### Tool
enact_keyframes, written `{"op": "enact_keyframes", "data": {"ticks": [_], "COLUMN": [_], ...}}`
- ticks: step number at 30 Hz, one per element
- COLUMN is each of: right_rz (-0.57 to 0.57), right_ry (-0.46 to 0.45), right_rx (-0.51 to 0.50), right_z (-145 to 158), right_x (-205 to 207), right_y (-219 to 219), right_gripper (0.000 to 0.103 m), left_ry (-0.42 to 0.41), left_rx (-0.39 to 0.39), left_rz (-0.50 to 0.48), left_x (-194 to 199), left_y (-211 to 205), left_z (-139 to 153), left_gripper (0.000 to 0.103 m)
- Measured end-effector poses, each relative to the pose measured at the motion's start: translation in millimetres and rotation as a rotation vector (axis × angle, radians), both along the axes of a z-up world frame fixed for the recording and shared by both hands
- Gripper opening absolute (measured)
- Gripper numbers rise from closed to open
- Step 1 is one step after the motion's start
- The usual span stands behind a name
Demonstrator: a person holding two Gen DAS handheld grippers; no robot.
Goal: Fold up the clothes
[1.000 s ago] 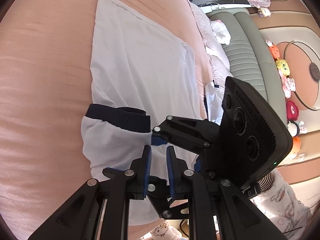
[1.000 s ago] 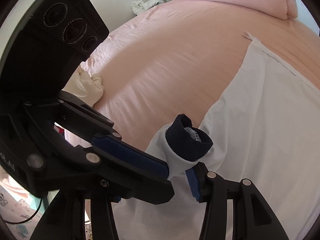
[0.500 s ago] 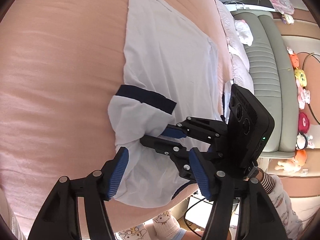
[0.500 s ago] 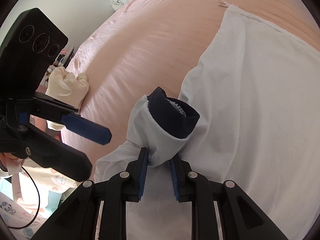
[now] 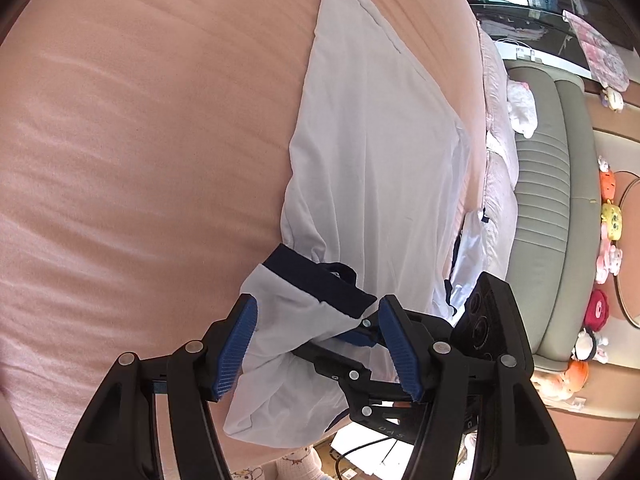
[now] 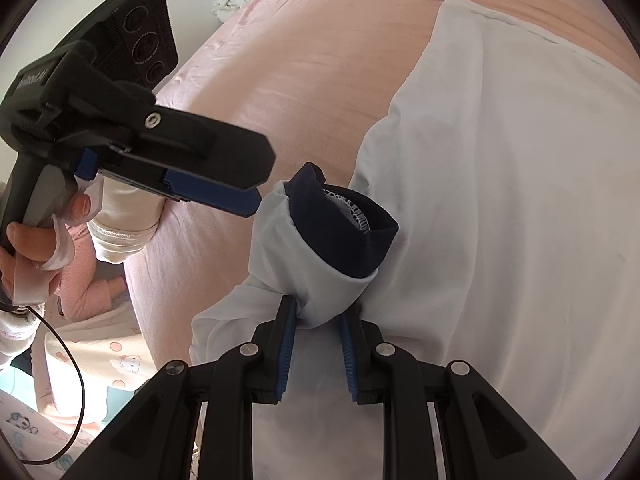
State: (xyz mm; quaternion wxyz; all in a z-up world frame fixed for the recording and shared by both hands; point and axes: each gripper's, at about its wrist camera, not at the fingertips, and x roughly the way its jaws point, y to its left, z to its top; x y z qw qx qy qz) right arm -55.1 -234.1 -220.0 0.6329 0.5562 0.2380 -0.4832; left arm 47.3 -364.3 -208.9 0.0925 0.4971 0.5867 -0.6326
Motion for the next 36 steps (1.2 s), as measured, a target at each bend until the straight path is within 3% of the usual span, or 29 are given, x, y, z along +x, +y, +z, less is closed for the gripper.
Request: {"op": "enact_keyframes", "data": {"ticks": [7, 11, 16, 24, 28, 31, 36], "right_rz": [0.003, 0.005, -0.011, -0.038, -0.059, -0.081, -0.113], "right_ry": [0.018, 0.03, 0.01, -0.099, -0.169, -0.214, -0.2], "right_rx": [0.001, 0.012, 0.045, 0.154, 0.199, 0.218, 0.217], "right_z": [-1.8, -1.1, -2.1, -4.9, -6.9, -7.0, 1.5], "right_x": [6.1, 7.1, 5.0, -10.9, -20.8, -27.6, -37.7], "right_y": [-2.1, -3.7, -7.4, -15.8, -15.5, -12.0, -11.4], "right_gripper": [0.02, 0.021, 0.021, 0.022, 0.032, 0.034, 0.034], "left_ry": [-0.053, -0.138, -0.13, -0.121, -0.105, -0.106, -0.114], "left_rx": [-0.002, -0.027, -0.052, -0.111, -0.132, -0.14, -0.14], "left_rz": [-0.012, -0.018, -0.031, -0.156, -0.175, -0.188, -0.225], "left_x": [-8.0, -7.3, -0.4, 9.0, 17.4, 25.0, 41.0], "left_y": [-1.9, 0.8, 7.1, 28.3, 31.5, 31.9, 37.2], "left_z": [-10.4, -22.6, -20.3, -14.5, -9.7, -7.4, -8.4], "left_gripper": [0.061, 0.059, 0.057, 0.057, 0.056, 0.056, 0.055]}}
